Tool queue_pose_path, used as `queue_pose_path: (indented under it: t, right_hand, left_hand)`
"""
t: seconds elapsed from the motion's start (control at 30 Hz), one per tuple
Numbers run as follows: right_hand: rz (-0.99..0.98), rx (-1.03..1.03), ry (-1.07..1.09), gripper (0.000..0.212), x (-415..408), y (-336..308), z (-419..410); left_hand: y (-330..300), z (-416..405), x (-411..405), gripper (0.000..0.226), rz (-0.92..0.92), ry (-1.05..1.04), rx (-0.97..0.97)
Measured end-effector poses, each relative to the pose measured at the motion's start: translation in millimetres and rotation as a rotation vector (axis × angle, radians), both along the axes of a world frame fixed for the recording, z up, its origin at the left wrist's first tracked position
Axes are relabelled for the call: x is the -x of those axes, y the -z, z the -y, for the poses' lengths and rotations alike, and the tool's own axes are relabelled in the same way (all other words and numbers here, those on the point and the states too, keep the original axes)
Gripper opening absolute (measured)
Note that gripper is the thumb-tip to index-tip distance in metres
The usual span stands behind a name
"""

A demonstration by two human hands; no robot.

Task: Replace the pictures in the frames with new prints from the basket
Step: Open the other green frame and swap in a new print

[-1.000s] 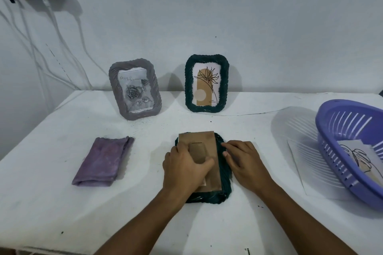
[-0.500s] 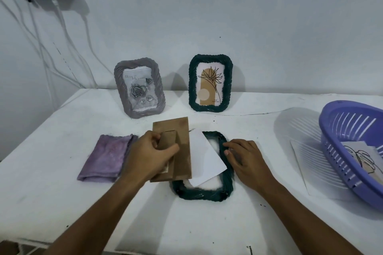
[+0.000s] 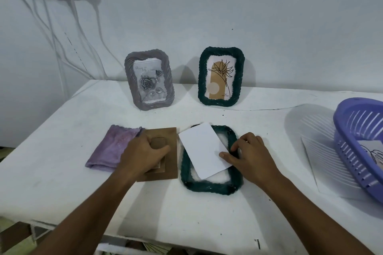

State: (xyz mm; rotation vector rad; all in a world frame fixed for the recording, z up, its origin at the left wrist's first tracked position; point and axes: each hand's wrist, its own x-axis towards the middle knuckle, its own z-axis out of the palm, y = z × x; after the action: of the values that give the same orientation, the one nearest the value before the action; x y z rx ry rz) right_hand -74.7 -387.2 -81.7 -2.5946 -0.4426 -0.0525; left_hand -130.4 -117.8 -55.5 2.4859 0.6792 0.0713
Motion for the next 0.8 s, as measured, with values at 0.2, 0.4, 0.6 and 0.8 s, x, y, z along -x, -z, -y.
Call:
queue_pose_path:
  t: [0.2, 0.4, 0.6, 0.8]
  right_hand:
    - [-0.015, 0.106, -0.004, 0.040, 6.3, -6.7, -1.9]
    - [-0.026, 0.122, 0.037, 0.034, 11.2, -8.3, -4.9]
    - [-0.081, 0.047, 0.087, 0.028, 14.5, -9.8, -9.5]
    - [-0.037, -0.121, 0.070, 0.018, 22.4, -7.7, -9.2]
  left_hand:
    - [9.0, -1.0, 3.9, 0.075, 0.012, 0.051, -0.025]
    - [-5.7, 25.4, -3.8, 0.062, 0.015, 0.215, -0.378]
    - [-4.4, 48.5, -23.1, 0.055, -0.092, 0.392, -0.388]
    - [-10.6, 54.8, -28.3, 0.057, -0.130, 0.368, -0.276]
